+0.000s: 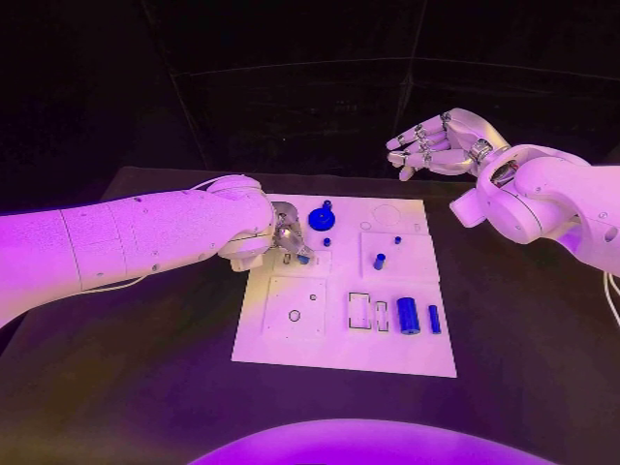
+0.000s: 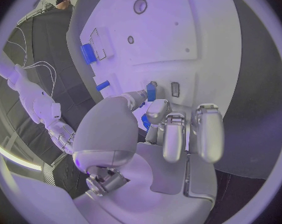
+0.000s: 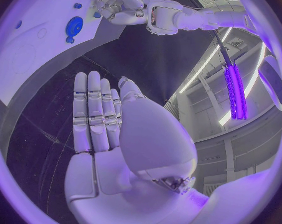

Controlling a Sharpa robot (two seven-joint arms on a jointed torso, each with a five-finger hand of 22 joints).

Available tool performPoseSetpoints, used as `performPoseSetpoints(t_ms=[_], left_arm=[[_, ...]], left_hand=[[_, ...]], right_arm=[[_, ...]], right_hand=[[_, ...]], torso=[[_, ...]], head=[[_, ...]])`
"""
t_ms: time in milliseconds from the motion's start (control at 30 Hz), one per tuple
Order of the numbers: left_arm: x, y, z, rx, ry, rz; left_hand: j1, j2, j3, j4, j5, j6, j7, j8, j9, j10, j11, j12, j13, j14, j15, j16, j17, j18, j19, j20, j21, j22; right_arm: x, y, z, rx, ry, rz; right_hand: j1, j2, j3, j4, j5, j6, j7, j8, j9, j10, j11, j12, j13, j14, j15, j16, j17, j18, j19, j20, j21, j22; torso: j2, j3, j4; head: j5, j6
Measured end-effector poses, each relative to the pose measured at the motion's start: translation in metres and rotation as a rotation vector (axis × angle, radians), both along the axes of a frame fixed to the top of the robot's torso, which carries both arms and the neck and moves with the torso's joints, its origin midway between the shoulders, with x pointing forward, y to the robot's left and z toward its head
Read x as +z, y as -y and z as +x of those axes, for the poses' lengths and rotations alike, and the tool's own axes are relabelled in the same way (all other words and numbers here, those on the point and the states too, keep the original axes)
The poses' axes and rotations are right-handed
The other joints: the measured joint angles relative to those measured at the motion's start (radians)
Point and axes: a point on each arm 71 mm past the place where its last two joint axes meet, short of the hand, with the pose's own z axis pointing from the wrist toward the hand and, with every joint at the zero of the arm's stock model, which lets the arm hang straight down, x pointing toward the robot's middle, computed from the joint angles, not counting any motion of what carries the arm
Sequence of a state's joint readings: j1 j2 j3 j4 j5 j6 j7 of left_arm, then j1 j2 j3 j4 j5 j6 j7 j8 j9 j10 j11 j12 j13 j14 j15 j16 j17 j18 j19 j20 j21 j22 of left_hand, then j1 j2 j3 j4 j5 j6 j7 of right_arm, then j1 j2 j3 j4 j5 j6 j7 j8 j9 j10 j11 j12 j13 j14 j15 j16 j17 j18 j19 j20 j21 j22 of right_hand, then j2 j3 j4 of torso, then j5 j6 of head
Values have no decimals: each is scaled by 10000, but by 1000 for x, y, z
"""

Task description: Assemble the parts on the task board

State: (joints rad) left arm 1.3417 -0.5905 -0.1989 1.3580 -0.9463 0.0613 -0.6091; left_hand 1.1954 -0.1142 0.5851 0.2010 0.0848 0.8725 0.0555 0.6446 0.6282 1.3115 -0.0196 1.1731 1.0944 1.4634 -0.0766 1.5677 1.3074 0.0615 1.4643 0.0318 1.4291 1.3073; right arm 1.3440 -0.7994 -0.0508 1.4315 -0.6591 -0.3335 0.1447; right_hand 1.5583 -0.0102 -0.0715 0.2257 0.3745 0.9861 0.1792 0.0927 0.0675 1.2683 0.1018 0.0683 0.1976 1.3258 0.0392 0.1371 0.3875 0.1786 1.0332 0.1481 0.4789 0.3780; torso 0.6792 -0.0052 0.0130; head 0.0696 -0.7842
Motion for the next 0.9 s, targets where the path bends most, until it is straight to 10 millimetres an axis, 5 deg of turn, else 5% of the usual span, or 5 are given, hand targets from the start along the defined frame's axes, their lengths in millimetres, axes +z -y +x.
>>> performPoseSetpoints(t_ms=[900], left_arm=[[-1,-1,-2,-89,-30,311]], left_hand=[[-42,-15,-54,-57,-9,39,-35,123,90,38,-38,0,-27,37,-36,0,0,0,-1,1,0,0]], right_arm=[[0,-1,0,53,-8,-33]], right_hand=[[0,0,-1,0,0,0,0,0,0,0,0,0,-11,0,0,0,1,0,0,0,-36,-7]], torso=[[-3,6,4]], head=[[31,-64]])
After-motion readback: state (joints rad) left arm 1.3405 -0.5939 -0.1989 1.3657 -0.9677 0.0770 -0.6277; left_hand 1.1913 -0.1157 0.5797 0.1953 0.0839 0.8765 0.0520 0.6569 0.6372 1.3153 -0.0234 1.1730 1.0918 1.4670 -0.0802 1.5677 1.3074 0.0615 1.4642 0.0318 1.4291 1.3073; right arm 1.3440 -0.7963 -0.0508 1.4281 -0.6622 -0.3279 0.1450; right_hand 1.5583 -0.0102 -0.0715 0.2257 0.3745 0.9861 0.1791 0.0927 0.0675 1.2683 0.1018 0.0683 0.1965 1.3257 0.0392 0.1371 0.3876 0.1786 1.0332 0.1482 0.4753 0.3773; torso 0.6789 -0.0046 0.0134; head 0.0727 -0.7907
